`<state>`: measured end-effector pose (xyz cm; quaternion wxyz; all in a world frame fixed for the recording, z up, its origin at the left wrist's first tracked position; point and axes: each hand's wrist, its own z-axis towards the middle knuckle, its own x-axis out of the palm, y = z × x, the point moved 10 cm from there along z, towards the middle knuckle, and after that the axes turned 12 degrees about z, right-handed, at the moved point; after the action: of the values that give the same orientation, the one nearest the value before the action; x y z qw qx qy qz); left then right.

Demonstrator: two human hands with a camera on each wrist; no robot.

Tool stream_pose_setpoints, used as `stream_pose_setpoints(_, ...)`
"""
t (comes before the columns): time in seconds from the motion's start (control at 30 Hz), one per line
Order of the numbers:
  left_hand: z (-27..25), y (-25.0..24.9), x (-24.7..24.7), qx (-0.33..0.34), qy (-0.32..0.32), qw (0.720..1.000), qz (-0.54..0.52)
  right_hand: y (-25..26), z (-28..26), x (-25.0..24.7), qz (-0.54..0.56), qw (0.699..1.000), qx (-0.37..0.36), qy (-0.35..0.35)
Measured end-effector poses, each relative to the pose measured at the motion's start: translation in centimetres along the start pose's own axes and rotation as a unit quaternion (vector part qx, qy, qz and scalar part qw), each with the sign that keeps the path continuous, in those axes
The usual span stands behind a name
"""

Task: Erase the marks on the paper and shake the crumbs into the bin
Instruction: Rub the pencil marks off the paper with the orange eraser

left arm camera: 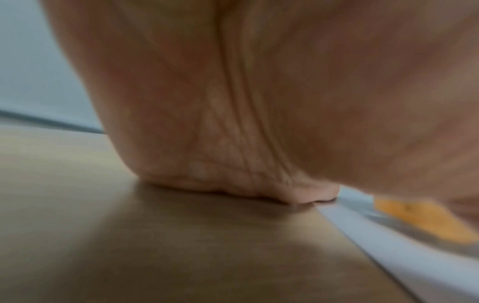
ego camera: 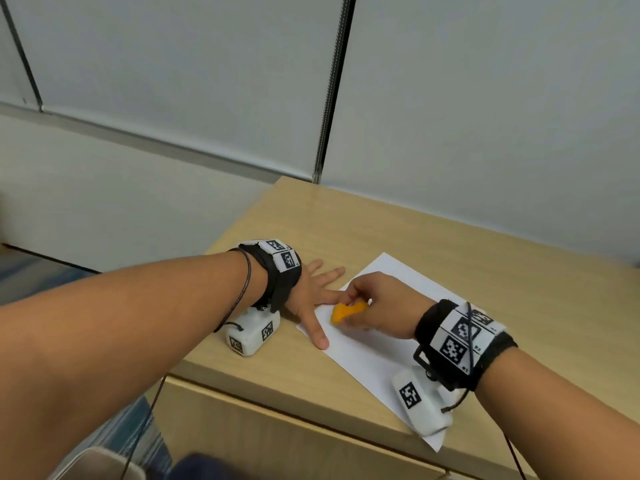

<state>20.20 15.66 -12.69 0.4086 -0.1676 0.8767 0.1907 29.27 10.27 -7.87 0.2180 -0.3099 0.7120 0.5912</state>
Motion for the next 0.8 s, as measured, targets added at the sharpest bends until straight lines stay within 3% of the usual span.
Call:
stream_pose_setpoints(0.23, -0.5, -0.5, -0.4, 0.0, -0.005, 1.0, 0.006, 0.2, 0.3, -0.9, -0.044, 0.998, -0.012, -0.051)
stream_pose_setpoints(0.4, -0.4, -0.3, -0.1, -0.003, -0.003, 1.0, 0.011, 2.3, -0.3, 1.0, -0.08, 0.995, -0.048, 0.037)
stream_pose_setpoints(0.57, -0.4, -0.5, -0.1, -0.002, -0.005, 1.0, 0.004, 3.3, 0.7, 0.1, -0.152, 0.986, -0.06, -0.044)
stream_pose_setpoints(0.63, -0.4, -0.4, 0.0, -0.003, -0.002, 1.0, 0.001, 4.3, 0.2, 1.2, -0.167, 0.982, -0.091, -0.014)
stream_pose_setpoints(0.73, -0.4, -0.3, 0.2, -0.006, 0.001, 1.0, -0.01, 4.3, 0.1, 1.7, -0.164, 0.982, -0.073, 0.054)
stream_pose_setpoints(0.8, -0.5, -0.4, 0.0, -0.005, -0.006, 1.0, -0.009, 4.0, 0.7, 0.5, -0.186, 0.98, -0.065, 0.025)
